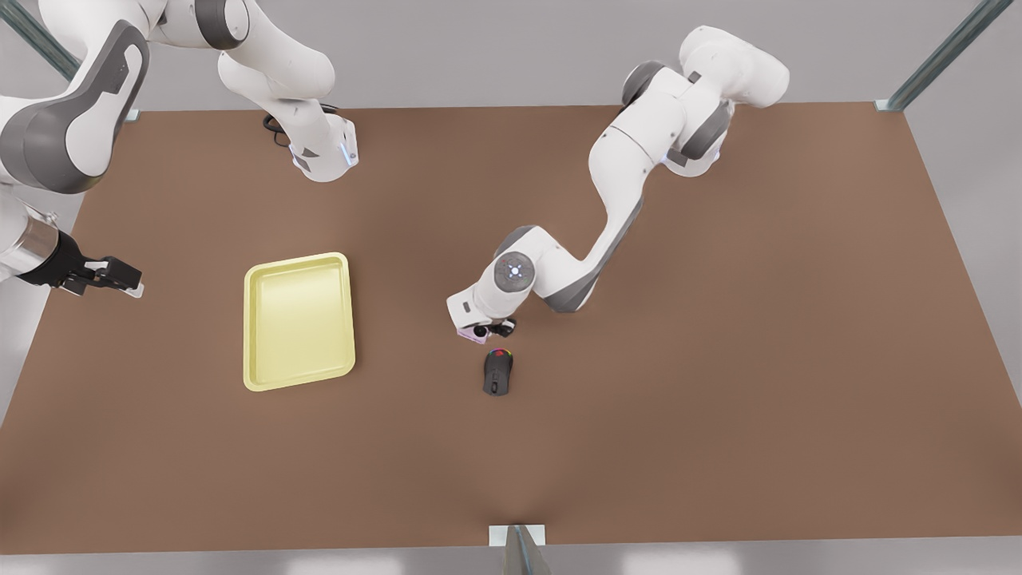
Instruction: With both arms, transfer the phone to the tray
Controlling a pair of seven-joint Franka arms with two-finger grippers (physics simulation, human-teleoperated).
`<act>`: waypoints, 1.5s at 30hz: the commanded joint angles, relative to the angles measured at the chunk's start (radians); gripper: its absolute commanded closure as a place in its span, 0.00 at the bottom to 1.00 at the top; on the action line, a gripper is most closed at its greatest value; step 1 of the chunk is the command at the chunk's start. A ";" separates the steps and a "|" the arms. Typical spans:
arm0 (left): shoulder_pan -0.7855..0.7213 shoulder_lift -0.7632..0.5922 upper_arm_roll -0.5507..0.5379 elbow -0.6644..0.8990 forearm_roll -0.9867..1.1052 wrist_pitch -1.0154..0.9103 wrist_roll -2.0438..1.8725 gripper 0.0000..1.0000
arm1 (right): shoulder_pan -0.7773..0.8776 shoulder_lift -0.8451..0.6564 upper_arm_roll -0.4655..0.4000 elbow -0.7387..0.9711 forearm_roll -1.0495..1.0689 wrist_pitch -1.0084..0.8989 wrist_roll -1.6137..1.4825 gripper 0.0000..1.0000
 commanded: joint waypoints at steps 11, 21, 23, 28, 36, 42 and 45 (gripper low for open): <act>-0.124 0.225 0.052 0.160 -0.004 0.195 -0.639 0.12 | 0.001 -0.003 -0.001 0.001 0.001 0.000 0.000 0.00; 0.071 -0.085 0.161 0.082 -0.010 -0.460 -0.285 0.00 | 0.001 -0.003 0.001 0.001 0.002 0.003 0.001 0.00; 0.270 -0.235 0.162 0.013 -0.007 -0.627 -0.033 0.00 | 0.042 0.003 0.047 0.002 0.013 0.001 0.001 0.00; 0.493 -0.698 0.190 -0.272 0.131 -0.710 0.263 0.00 | 0.381 0.051 0.110 -0.027 -0.001 0.029 0.403 0.00; 0.544 -0.820 0.196 -0.398 0.178 -0.650 0.355 0.00 | 0.533 0.127 0.110 -0.310 0.032 0.323 0.681 0.00; 0.545 -0.808 0.198 -0.398 0.175 -0.652 0.358 0.00 | 0.564 0.275 0.113 -0.260 0.038 0.435 0.895 0.00; 0.547 -0.808 0.198 -0.398 0.174 -0.663 0.363 0.00 | 0.594 0.312 0.113 -0.274 0.061 0.494 0.972 0.00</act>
